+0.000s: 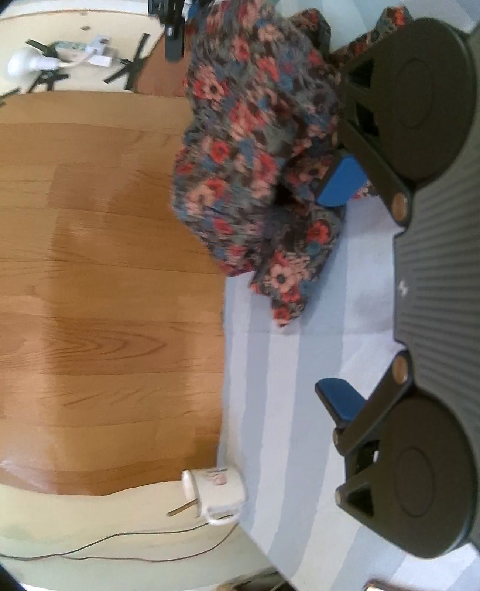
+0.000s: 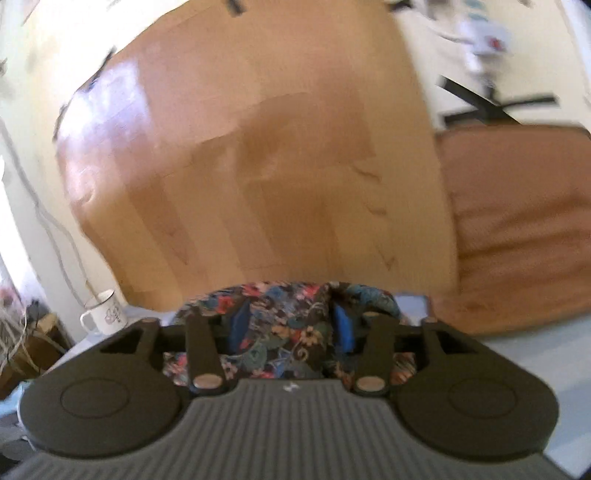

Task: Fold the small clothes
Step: 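Grasp the floral garment edge with the right gripper and lift it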

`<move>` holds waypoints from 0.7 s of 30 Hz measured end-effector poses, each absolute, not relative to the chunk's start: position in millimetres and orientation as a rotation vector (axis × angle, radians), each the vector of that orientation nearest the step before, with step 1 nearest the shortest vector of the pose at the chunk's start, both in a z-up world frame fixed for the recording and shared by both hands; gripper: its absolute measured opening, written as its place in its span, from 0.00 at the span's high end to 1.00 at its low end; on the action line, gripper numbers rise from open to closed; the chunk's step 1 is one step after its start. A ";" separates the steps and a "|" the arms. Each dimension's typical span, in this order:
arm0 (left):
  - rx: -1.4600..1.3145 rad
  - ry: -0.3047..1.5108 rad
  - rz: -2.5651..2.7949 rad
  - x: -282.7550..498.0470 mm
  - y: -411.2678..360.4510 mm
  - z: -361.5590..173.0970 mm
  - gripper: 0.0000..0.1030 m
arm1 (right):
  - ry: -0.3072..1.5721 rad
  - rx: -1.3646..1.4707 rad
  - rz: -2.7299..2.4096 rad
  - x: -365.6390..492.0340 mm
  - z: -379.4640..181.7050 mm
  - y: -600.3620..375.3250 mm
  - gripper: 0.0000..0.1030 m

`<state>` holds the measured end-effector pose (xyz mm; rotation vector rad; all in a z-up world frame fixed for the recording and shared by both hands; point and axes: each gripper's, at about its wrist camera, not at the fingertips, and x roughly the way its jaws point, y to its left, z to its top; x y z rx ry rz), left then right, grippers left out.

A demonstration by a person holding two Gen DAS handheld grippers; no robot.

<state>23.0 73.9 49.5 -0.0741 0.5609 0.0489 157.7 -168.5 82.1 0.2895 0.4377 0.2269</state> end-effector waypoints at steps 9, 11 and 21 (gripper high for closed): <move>-0.033 0.599 0.077 35.8 65.9 24.4 0.00 | 0.476 0.377 0.250 137.4 41.3 -198.8 0.27; -0.029 0.603 0.080 37.0 65.5 21.9 0.00 | 0.482 0.397 0.274 133.8 29.0 -202.7 0.24; 0.053 0.567 0.110 35.8 60.4 9.4 0.00 | 0.542 0.372 0.429 135.4 1.5 -182.0 0.20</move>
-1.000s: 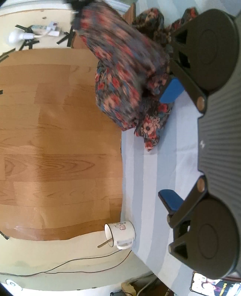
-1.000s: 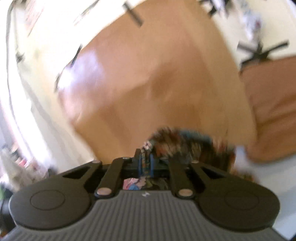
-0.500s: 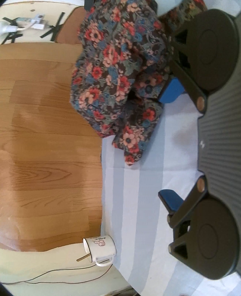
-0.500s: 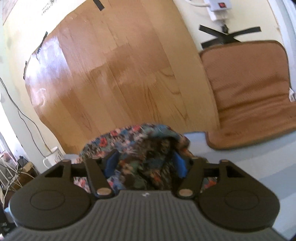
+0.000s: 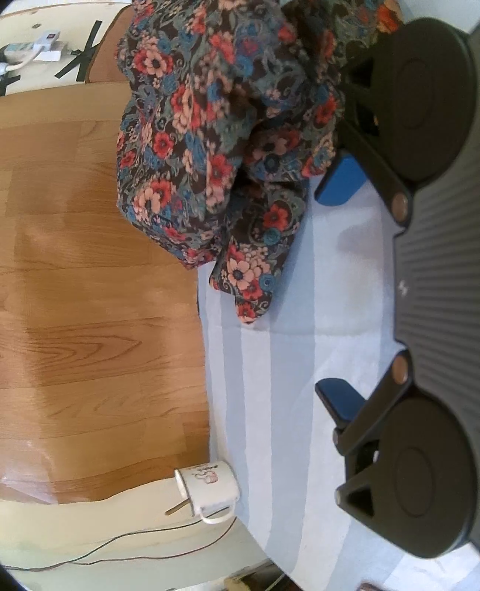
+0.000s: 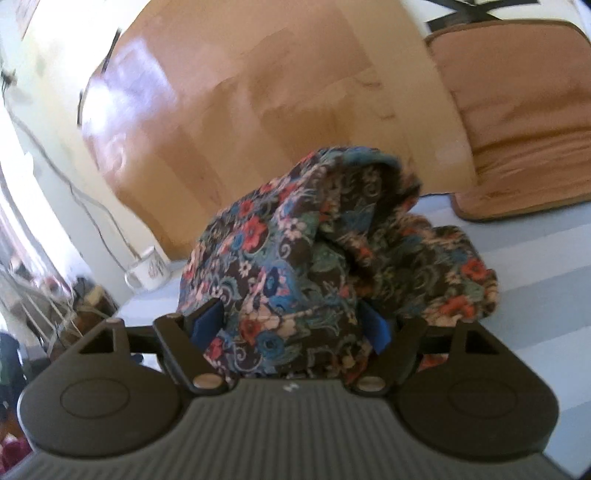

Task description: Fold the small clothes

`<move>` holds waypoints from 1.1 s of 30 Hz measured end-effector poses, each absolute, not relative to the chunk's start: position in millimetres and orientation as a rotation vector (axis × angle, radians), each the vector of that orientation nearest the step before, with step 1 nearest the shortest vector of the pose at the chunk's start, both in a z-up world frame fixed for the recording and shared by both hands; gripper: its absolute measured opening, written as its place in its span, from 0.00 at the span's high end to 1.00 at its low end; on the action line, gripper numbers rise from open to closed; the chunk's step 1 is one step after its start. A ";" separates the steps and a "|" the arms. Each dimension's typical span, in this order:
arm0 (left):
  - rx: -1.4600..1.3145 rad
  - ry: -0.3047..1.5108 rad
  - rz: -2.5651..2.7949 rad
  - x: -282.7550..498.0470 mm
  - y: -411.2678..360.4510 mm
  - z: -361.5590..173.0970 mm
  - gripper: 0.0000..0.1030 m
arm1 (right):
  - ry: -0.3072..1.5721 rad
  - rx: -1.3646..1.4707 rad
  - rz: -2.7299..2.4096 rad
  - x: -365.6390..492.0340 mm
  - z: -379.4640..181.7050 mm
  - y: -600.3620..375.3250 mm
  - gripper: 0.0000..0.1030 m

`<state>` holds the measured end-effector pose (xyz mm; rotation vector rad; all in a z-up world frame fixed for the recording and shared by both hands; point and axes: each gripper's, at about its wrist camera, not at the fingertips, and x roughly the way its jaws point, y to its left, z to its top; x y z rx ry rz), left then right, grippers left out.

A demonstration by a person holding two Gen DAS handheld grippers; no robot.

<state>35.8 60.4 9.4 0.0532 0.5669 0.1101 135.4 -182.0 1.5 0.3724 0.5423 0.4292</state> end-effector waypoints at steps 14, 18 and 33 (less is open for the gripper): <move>0.435 0.204 0.031 21.3 41.5 36.0 0.00 | 0.482 0.665 0.732 138.1 65.6 -195.6 0.78; 0.531 0.113 -0.043 20.9 16.0 33.9 0.00 | 0.455 0.666 0.758 138.6 93.2 -184.7 0.78; 0.157 0.111 0.047 73.3 67.2 135.4 0.91 | 0.395 0.508 0.692 128.2 103.4 -204.7 0.47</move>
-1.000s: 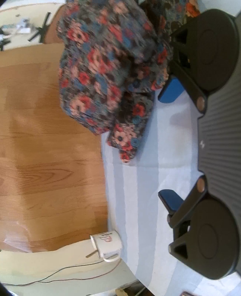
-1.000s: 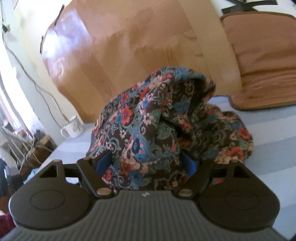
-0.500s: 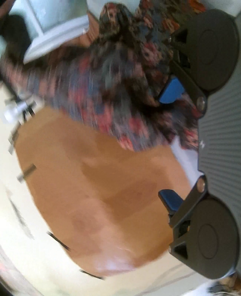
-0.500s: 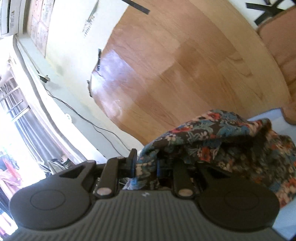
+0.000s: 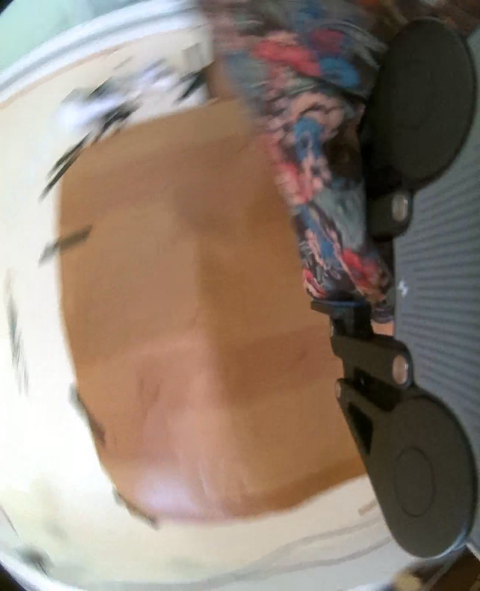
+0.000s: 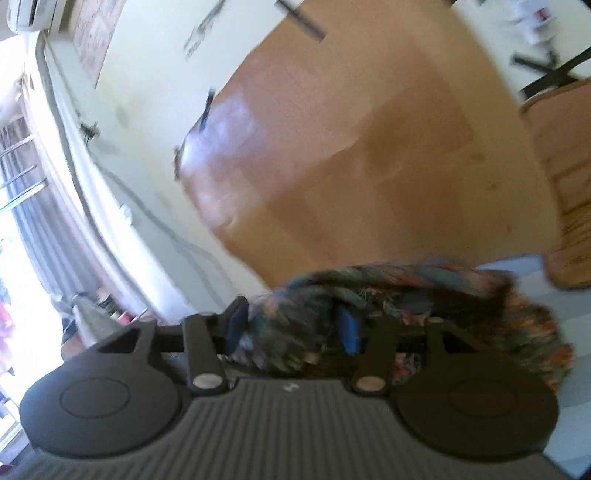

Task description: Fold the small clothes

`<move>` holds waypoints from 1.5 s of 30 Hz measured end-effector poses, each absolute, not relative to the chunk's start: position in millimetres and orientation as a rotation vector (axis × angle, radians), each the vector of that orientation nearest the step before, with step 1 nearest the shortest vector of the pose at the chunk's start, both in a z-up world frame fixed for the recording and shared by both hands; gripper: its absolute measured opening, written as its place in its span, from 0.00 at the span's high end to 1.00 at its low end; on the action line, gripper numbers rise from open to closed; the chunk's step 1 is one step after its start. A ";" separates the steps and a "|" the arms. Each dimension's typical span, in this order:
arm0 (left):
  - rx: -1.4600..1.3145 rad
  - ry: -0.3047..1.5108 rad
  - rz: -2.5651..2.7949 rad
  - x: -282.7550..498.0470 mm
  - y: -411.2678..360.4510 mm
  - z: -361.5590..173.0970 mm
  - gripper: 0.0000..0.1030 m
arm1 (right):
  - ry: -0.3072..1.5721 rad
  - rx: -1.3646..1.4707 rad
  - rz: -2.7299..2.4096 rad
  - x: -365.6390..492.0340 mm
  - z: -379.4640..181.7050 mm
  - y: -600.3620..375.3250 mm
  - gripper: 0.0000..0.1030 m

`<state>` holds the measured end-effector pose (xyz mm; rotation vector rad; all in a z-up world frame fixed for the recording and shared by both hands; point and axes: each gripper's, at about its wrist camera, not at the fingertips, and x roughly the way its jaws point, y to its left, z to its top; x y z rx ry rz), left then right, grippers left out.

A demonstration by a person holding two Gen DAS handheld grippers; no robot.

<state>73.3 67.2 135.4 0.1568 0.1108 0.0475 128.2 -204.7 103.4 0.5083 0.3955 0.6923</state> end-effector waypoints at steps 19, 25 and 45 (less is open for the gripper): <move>0.149 0.054 0.089 5.2 87.3 214.7 0.90 | 0.200 -0.385 0.464 110.1 16.5 -178.2 0.22; 0.170 -0.004 0.095 -12.2 76.9 233.0 0.90 | 0.087 -0.533 0.471 94.1 -0.4 -158.6 0.32; 0.158 -0.177 0.142 -97.8 59.7 341.6 0.90 | -0.050 -0.093 0.468 3.1 81.6 -291.5 0.34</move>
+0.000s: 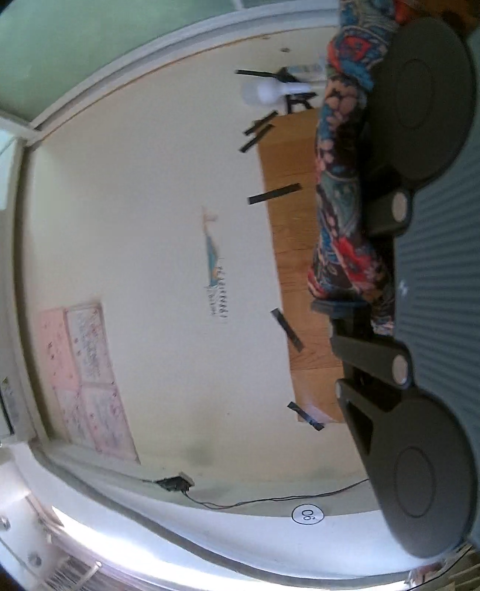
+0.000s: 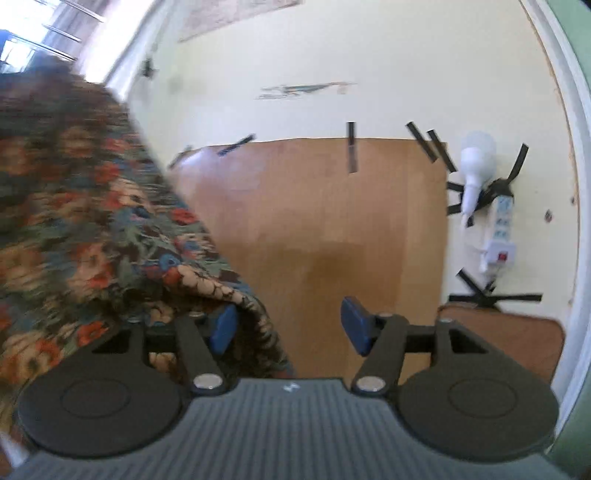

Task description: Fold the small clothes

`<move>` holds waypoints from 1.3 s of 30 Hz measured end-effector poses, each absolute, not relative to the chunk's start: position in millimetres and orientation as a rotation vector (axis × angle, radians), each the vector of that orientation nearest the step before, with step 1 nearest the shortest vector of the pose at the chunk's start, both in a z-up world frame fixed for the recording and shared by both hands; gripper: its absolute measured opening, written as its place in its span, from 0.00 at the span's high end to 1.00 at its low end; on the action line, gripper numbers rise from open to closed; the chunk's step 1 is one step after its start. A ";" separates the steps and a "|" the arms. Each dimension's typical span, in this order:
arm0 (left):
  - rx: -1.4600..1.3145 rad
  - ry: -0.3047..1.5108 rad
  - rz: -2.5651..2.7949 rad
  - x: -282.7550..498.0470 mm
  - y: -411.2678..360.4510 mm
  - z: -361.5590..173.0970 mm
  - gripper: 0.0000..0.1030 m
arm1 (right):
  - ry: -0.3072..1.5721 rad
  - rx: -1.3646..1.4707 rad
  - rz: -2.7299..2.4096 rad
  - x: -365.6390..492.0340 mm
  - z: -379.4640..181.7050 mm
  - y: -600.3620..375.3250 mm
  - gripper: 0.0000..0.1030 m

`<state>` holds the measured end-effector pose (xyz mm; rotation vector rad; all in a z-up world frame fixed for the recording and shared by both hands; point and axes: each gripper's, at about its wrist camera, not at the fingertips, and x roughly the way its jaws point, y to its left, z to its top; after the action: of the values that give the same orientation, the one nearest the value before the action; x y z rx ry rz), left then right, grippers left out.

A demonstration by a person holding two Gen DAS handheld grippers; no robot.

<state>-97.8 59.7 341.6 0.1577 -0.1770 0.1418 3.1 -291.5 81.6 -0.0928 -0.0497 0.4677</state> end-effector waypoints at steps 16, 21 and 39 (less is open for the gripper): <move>-0.007 -0.071 0.265 -35.0 34.3 383.3 0.90 | -0.072 -0.186 1.081 -100.9 33.5 -223.7 0.14; -0.035 -0.090 0.306 -31.7 27.0 399.4 0.90 | -0.038 -0.042 0.996 -92.5 32.4 -217.5 0.03; -0.025 -0.277 0.319 -124.8 90.7 454.7 0.91 | -0.310 0.090 0.368 -82.0 216.1 -418.5 0.92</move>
<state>-124.8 90.7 454.7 -0.0246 -0.2775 0.3188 -82.0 -418.5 216.1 0.0903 -0.3101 0.3676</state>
